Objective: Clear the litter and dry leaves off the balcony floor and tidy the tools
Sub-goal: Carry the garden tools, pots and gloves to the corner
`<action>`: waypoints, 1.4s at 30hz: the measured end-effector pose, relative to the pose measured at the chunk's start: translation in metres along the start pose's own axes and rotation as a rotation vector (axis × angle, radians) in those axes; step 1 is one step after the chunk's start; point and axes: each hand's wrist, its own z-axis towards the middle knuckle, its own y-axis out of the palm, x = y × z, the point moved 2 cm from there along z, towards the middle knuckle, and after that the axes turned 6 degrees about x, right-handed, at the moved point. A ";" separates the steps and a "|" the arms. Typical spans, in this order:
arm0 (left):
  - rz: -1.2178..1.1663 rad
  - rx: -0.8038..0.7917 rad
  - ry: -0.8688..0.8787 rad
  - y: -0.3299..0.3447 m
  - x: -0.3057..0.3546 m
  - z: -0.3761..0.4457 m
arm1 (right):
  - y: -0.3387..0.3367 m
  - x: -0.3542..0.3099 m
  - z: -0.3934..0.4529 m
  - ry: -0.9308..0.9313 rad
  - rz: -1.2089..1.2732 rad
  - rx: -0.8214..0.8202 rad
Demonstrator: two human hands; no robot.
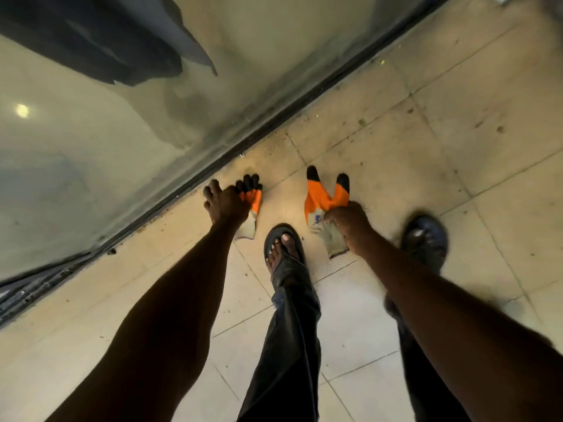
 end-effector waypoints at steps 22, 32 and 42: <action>-1.349 0.082 -0.527 -0.383 0.030 -0.469 | -0.171 -0.116 -0.496 -0.192 -0.208 -0.134; -1.694 0.257 -0.970 -0.343 -0.050 -0.639 | -0.121 -0.049 -0.612 -0.421 -0.764 -0.204; -2.230 0.556 -1.368 -0.233 -0.200 -0.782 | 0.038 0.108 -0.685 -0.691 -1.268 -0.380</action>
